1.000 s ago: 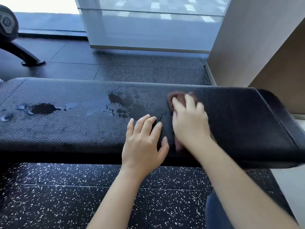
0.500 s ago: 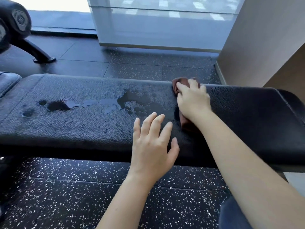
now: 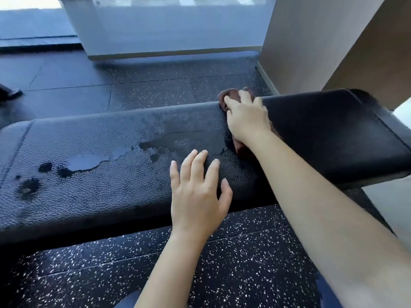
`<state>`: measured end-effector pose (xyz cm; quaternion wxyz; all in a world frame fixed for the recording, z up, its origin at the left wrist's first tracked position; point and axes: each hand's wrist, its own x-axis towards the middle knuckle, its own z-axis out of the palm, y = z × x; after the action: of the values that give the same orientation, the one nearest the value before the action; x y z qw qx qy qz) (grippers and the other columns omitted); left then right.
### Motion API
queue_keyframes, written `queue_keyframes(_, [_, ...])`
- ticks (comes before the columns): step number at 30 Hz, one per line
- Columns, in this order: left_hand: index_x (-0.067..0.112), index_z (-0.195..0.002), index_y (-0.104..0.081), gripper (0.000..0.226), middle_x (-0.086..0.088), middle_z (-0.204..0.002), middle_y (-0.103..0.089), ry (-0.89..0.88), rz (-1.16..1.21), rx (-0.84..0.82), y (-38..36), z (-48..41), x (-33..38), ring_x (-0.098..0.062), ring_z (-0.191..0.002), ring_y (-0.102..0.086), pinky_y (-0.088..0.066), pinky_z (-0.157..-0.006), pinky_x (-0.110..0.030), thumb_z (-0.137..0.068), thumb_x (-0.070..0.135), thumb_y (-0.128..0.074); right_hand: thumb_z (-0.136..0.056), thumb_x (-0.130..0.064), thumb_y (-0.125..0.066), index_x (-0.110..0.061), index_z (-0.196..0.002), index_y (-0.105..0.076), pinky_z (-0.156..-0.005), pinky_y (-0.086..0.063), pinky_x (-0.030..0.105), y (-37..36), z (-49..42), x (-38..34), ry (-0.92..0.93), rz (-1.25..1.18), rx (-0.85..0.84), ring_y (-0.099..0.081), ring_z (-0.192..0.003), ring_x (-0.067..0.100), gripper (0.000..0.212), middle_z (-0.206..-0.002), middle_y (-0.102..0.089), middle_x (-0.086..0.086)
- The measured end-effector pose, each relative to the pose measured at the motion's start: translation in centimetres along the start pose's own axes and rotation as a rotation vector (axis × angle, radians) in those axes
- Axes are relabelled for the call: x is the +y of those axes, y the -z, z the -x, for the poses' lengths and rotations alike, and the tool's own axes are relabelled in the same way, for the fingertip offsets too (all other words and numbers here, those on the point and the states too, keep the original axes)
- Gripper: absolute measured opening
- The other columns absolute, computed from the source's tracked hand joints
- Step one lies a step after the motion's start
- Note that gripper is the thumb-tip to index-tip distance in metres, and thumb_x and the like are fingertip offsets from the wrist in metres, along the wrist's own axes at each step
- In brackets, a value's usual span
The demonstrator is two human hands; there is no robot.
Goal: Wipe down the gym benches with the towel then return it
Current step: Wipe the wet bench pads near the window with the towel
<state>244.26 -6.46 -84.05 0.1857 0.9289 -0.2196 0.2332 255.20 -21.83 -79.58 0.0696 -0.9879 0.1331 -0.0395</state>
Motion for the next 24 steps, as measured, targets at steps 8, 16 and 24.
queue_keyframes(8, [0.005,-0.100,-0.068,0.035,-0.017,-0.117,-0.061,0.011,-0.009,-0.004,0.4,0.0,0.4,-0.035,-0.115,-0.053,-0.030,-0.101,-0.056,-0.081,0.024,-0.045,-0.084,-0.017,-0.060,-0.018,-0.127,-0.054,-0.078,-0.046,0.045,-1.2,14.3,-0.1,0.064,-0.001,0.222,-0.052,-0.097,0.040,0.044,-0.136,-0.046,0.020])
queue_keyframes(16, [0.001,-0.098,-0.067,0.039,-0.019,-0.114,-0.062,0.024,-0.055,-0.080,1.2,-0.1,1.0,-0.036,-0.113,-0.056,-0.035,-0.097,-0.057,-0.081,0.025,-0.042,-0.095,-0.021,-0.035,-0.023,-0.131,-0.041,-0.100,-0.029,0.046,0.9,3.1,-0.4,-0.029,-0.122,-0.081,-0.028,-0.123,0.039,0.037,-0.149,-0.021,0.012])
queue_keyframes(24, [0.001,-0.103,-0.065,0.043,-0.016,-0.117,-0.061,0.142,-0.072,-0.105,0.9,-0.6,1.9,-0.034,-0.115,-0.054,-0.036,-0.100,-0.051,-0.076,0.026,-0.043,-0.088,-0.047,-0.045,-0.028,-0.141,-0.027,-0.099,-0.033,0.045,0.3,4.0,2.2,0.190,-0.101,-0.077,-0.026,-0.127,0.038,0.059,-0.156,-0.006,0.009])
